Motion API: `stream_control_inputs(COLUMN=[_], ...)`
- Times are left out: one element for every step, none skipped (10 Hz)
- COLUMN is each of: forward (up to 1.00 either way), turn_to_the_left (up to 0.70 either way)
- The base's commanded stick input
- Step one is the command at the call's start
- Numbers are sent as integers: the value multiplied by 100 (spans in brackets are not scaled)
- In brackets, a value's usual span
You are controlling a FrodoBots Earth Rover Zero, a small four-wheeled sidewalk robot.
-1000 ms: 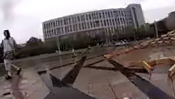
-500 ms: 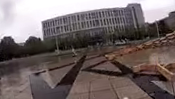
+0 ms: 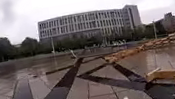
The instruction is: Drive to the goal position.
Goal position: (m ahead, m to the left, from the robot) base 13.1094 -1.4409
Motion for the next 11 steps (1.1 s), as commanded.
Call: stream_control_inputs(forward=[100,100,100,100,100,100,100,100,100,100,100], turn_to_the_left=[0,0,0,0,0,0,0,0,0,0,0])
